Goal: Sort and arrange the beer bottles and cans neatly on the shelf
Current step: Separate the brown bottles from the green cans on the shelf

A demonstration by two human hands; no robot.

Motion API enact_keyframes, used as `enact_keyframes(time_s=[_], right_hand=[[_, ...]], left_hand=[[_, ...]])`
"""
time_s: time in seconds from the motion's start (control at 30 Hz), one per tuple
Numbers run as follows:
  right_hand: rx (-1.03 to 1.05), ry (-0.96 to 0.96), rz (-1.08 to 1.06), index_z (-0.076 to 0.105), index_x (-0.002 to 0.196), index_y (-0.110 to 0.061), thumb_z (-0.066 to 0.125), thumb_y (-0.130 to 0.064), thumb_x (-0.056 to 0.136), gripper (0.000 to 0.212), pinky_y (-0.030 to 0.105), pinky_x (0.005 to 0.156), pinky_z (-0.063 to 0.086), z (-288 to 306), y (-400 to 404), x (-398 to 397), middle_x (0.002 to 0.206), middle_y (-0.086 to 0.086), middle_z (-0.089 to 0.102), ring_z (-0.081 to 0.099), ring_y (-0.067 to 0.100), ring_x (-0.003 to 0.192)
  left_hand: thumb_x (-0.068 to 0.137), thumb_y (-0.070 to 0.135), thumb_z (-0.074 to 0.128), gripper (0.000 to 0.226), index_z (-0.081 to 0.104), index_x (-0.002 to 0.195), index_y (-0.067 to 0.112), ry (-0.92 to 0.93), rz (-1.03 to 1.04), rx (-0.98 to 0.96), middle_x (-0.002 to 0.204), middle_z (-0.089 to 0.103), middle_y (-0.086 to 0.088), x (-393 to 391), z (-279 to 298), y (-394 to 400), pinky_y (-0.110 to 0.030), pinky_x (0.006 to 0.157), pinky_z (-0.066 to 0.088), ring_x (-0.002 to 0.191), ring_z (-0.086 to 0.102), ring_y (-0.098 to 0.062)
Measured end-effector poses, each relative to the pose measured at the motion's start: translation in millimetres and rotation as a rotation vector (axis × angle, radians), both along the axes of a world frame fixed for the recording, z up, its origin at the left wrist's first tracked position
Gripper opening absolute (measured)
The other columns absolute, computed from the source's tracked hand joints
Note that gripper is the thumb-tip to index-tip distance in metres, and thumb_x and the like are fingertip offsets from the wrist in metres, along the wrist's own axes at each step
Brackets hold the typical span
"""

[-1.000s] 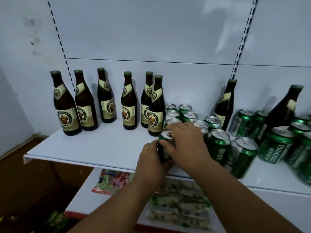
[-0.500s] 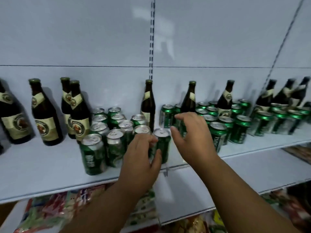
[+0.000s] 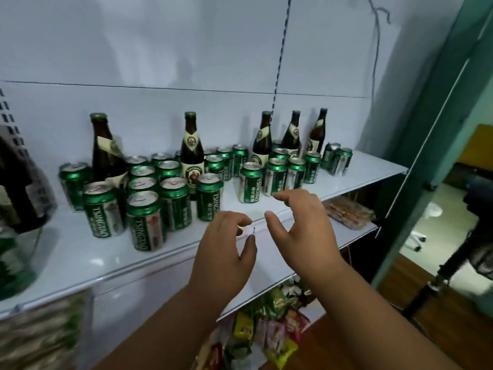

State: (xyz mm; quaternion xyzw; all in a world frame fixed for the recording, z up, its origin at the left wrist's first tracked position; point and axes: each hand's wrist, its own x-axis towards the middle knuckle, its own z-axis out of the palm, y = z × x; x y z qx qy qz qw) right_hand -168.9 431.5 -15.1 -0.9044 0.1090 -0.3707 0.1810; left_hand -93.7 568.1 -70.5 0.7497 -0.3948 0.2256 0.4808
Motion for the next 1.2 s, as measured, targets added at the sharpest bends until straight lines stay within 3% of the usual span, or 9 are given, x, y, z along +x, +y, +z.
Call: enact_keyframes(time_s=[0.33, 0.5, 0.6, 0.73, 0.83, 0.93, 1.03, 1.2], right_hand=[[0.076, -0.018, -0.05, 0.061, 0.116, -0.024, 0.066, -0.032, 0.09, 0.027, 0.025, 0.092, 0.042, -6.0, -144.5, 56.9, 0.108, -0.013, 0.055, 0.051, 0.008, 0.107], [0.094, -0.033, -0.143, 0.063, 0.115, -0.024, 0.068, -0.029, 0.089, 0.027, 0.026, 0.093, 0.045, 16.7, -221.5, 88.3, 0.108, -0.014, 0.056, 0.053, 0.007, 0.106], [0.119, -0.016, -0.198, 0.062, 0.117, -0.027, 0.067, -0.031, 0.09, 0.028, 0.023, 0.091, 0.043, 24.8, -266.0, 99.8, 0.107, -0.019, 0.053, 0.052, 0.005, 0.105], [0.153, -0.035, -0.192, 0.063, 0.114, -0.025, 0.069, -0.029, 0.089, 0.026, 0.017, 0.085, 0.039, 25.1, -322.3, 120.6, 0.101, -0.017, 0.055, 0.053, 0.004, 0.098], [0.154, -0.046, -0.142, 0.064, 0.112, -0.022, 0.069, -0.026, 0.089, 0.024, 0.021, 0.084, 0.043, 28.5, -376.8, 143.7, 0.102, -0.011, 0.06, 0.055, 0.006, 0.095], [0.208, -0.035, -0.069, 0.063, 0.113, -0.024, 0.065, -0.028, 0.092, 0.021, 0.018, 0.079, 0.043, 41.3, -437.8, 175.0, 0.108, -0.009, 0.061, 0.056, 0.003, 0.092], [0.24, 0.005, 0.016, 0.062, 0.115, -0.026, 0.063, -0.031, 0.093, 0.022, 0.015, 0.072, 0.043, 55.5, -491.6, 212.6, 0.109, -0.009, 0.064, 0.059, 0.003, 0.092], [0.237, 0.217, 0.148, 0.054, 0.131, -0.02, 0.064, -0.042, 0.091, 0.047, 0.035, 0.09, 0.05, 72.9, -555.7, 286.6, 0.128, -0.001, 0.059, 0.059, 0.015, 0.108]], left_hand=[[0.086, 0.018, 0.066, 0.03, 0.053, 0.11, 0.03, 0.04, -0.073, 0.08, 0.104, 0.048, 0.021, 65.4, 1.9, -149.9, -0.006, 0.077, 0.039, 0.093, 0.052, 0.001], [0.083, 0.016, 0.063, 0.025, 0.057, 0.106, 0.024, 0.025, -0.158, 0.048, 0.098, 0.05, 0.016, 103.5, 26.1, -243.4, -0.02, 0.078, 0.044, 0.09, 0.05, -0.002], [0.082, 0.018, 0.059, 0.026, 0.057, 0.107, 0.024, -0.013, -0.181, 0.069, 0.097, 0.048, 0.018, 118.8, 35.0, -289.6, -0.014, 0.077, 0.04, 0.089, 0.047, 0.0], [0.082, 0.017, 0.057, 0.026, 0.057, 0.107, 0.022, -0.061, -0.159, 0.067, 0.102, 0.054, 0.012, 143.2, 38.2, -343.3, -0.022, 0.078, 0.045, 0.092, 0.051, -0.004], [0.084, 0.02, 0.055, 0.027, 0.055, 0.11, 0.023, -0.105, -0.12, 0.128, 0.108, 0.054, 0.008, 158.9, 39.5, -388.1, -0.032, 0.081, 0.05, 0.096, 0.053, -0.01], [0.086, 0.02, 0.059, 0.027, 0.055, 0.112, 0.025, -0.151, -0.034, 0.238, 0.11, 0.054, 0.007, 173.5, 50.3, -434.5, -0.034, 0.082, 0.05, 0.095, 0.053, -0.011], [0.087, 0.019, 0.061, 0.024, 0.055, 0.109, 0.026, -0.057, 0.094, 0.213, 0.108, 0.053, 0.008, 188.5, 64.4, -474.7, -0.035, 0.081, 0.051, 0.095, 0.053, -0.012], [0.089, 0.018, 0.062, 0.026, 0.054, 0.112, 0.027, 0.172, 0.279, 0.182, 0.103, 0.051, 0.01, 208.1, 81.7, -526.7, -0.029, 0.081, 0.048, 0.095, 0.053, -0.011]])
